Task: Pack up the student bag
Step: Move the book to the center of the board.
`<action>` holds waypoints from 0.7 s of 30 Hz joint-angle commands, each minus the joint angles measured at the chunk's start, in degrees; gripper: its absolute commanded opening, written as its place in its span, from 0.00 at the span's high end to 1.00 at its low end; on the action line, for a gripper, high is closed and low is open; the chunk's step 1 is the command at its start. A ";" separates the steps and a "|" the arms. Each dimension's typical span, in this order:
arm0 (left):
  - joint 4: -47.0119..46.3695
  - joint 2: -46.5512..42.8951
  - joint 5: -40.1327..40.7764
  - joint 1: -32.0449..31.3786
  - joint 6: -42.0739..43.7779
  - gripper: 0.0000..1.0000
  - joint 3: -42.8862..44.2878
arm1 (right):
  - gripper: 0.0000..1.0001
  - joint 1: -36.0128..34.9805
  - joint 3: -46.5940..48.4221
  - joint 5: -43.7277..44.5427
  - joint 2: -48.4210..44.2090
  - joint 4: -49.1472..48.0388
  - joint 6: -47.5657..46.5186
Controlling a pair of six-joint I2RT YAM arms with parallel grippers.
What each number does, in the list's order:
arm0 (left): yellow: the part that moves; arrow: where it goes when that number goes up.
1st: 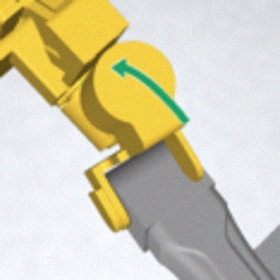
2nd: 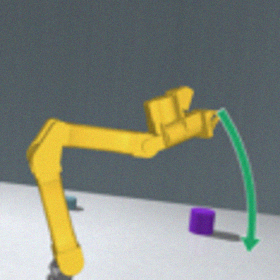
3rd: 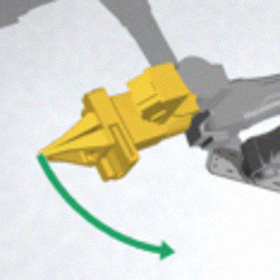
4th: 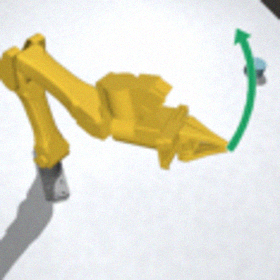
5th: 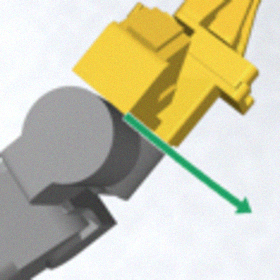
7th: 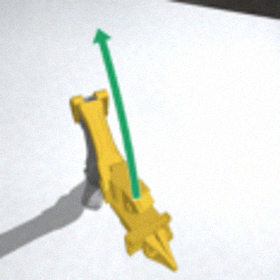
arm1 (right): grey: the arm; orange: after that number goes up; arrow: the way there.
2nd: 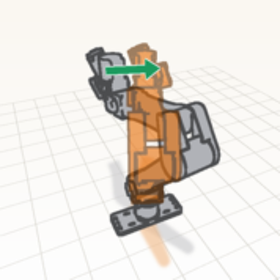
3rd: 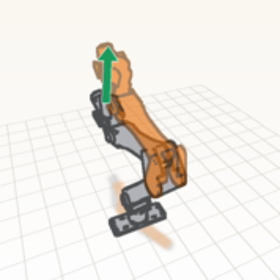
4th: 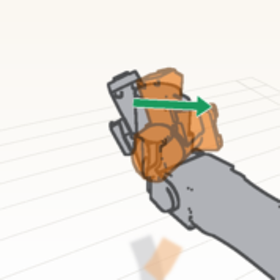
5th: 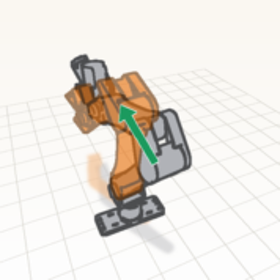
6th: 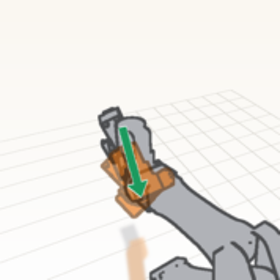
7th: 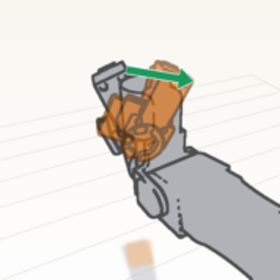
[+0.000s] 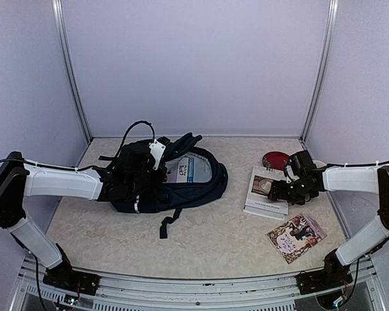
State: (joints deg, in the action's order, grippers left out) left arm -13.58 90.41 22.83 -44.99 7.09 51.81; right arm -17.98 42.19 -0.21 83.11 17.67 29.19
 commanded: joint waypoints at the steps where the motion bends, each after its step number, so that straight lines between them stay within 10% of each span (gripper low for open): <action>1: -4.67 -1.89 3.15 1.14 -0.94 1.00 2.52 | 0.16 -0.84 2.08 -10.43 2.56 -3.45 -5.98; 14: -4.45 -3.99 3.55 3.76 -0.69 1.00 2.15 | 0.19 -15.06 11.32 -26.58 1.38 3.82 -14.13; 21: -4.77 -4.44 4.16 4.04 -1.50 1.00 1.21 | 0.11 -6.07 20.79 -13.80 -0.47 12.89 -15.81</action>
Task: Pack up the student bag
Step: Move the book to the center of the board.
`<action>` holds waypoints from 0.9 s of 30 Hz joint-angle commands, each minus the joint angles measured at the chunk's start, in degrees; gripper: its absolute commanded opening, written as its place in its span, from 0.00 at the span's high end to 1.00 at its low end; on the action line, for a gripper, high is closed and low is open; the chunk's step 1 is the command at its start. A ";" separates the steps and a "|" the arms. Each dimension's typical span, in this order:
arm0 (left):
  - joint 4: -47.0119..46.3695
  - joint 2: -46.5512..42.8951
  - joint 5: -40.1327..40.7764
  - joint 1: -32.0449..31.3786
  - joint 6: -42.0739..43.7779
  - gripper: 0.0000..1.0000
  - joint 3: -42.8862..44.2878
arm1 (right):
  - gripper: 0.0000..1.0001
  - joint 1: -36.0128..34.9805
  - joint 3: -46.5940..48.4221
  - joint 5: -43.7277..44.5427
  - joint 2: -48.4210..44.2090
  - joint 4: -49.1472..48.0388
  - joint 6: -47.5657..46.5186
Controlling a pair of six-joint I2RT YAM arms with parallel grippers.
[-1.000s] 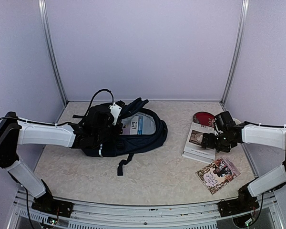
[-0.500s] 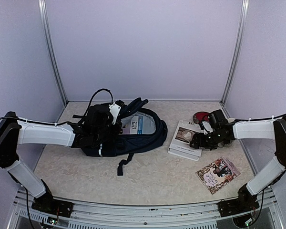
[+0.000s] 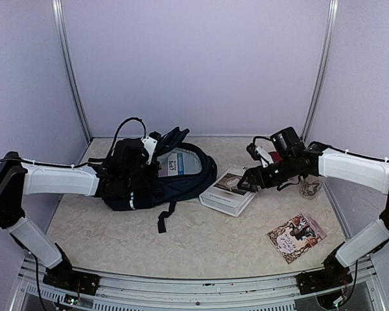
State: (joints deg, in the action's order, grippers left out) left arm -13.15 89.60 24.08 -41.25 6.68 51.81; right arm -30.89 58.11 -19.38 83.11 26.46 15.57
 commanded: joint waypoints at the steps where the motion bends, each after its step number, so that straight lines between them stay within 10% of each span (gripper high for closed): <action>1: -5.11 -3.79 2.77 0.30 -1.29 1.00 1.00 | 0.10 8.47 6.61 4.02 1.61 4.20 -3.86; 14: 0.56 -8.52 6.69 -1.82 -10.16 1.00 -2.76 | 0.15 11.60 41.81 1.67 37.81 19.65 -16.16; 21: 1.30 -8.65 9.65 -5.08 -12.13 1.00 -5.09 | 0.18 10.06 34.92 -1.79 37.50 16.74 -18.85; 27: 0.62 -7.30 8.58 -6.09 -10.76 1.00 -4.54 | 0.53 10.06 25.91 -6.60 33.14 11.33 -17.34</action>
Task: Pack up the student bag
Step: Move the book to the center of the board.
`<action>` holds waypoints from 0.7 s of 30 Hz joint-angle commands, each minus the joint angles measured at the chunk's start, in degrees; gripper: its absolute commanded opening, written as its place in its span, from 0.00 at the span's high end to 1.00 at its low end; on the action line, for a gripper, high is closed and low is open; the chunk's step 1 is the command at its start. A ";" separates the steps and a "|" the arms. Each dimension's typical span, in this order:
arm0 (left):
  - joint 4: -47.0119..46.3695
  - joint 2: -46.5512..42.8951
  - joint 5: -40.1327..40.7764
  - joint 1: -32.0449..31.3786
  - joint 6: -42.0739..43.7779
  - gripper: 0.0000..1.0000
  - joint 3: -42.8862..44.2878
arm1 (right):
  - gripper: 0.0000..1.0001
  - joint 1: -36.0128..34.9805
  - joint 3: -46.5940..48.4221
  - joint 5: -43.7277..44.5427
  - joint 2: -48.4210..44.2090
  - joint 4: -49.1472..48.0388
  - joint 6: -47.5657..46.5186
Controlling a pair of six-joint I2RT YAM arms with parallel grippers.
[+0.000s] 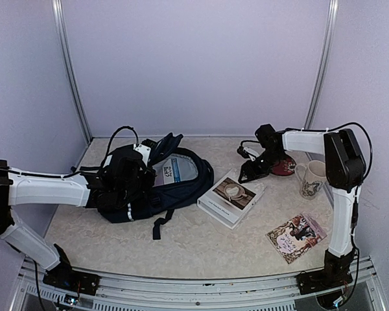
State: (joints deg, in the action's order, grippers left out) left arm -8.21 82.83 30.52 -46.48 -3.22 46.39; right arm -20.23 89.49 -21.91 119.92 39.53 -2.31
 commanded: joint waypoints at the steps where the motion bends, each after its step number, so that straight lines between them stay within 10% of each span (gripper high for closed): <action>1: -4.99 -0.41 1.25 -1.57 0.12 1.00 0.56 | 0.60 -0.52 -7.18 -4.97 -4.65 -2.48 1.12; 8: -5.99 1.73 0.94 -3.89 -1.22 1.00 -0.13 | 0.82 0.01 -22.31 -13.38 -14.32 -8.67 7.70; 13: -4.75 5.20 3.50 -4.48 -9.56 1.00 1.97 | 0.72 -1.23 -34.52 -24.57 -21.21 -19.23 15.74; 21: -6.25 9.05 0.40 -7.72 -7.39 1.00 3.05 | 0.45 -2.21 -41.36 -16.58 -27.97 -23.90 20.76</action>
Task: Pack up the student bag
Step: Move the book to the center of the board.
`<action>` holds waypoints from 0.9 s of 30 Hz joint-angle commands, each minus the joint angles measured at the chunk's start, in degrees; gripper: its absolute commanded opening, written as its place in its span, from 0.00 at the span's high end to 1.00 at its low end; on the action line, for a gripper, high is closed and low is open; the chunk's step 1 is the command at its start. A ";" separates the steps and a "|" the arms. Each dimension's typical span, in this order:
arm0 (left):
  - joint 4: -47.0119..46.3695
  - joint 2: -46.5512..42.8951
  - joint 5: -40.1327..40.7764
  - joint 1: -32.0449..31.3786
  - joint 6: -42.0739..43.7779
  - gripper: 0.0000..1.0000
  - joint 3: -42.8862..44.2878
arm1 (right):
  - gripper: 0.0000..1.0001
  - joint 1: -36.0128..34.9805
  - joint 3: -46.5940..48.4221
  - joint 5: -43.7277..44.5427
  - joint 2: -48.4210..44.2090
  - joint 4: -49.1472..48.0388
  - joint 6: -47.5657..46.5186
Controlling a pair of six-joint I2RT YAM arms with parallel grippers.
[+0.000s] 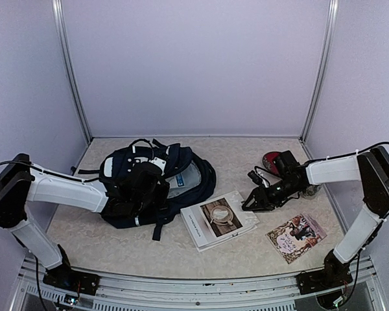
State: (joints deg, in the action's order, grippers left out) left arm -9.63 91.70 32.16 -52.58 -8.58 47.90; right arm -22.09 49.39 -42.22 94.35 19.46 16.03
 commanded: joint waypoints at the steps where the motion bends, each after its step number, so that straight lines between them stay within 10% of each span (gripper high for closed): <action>1: -5.22 -0.05 -2.07 -1.62 -1.66 1.00 1.21 | 0.44 -0.33 -1.16 5.71 -1.91 -3.36 1.90; 17: -5.97 4.24 -13.98 -3.67 0.28 1.00 -0.69 | 0.38 -3.17 -1.54 -5.84 4.72 -13.99 4.90; 23: -6.59 5.51 -14.08 -3.59 0.64 1.00 0.35 | 0.81 -4.78 -1.81 -8.07 2.78 -17.43 8.21; 27: -6.02 4.45 -13.28 -2.90 1.22 1.00 0.20 | 0.92 -4.81 -2.03 -8.19 2.85 -16.84 8.48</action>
State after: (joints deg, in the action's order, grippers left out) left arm -13.56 96.29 22.48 -55.07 -6.20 47.07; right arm -26.15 47.81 -47.90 98.65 4.34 23.53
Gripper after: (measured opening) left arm 0.050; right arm 0.089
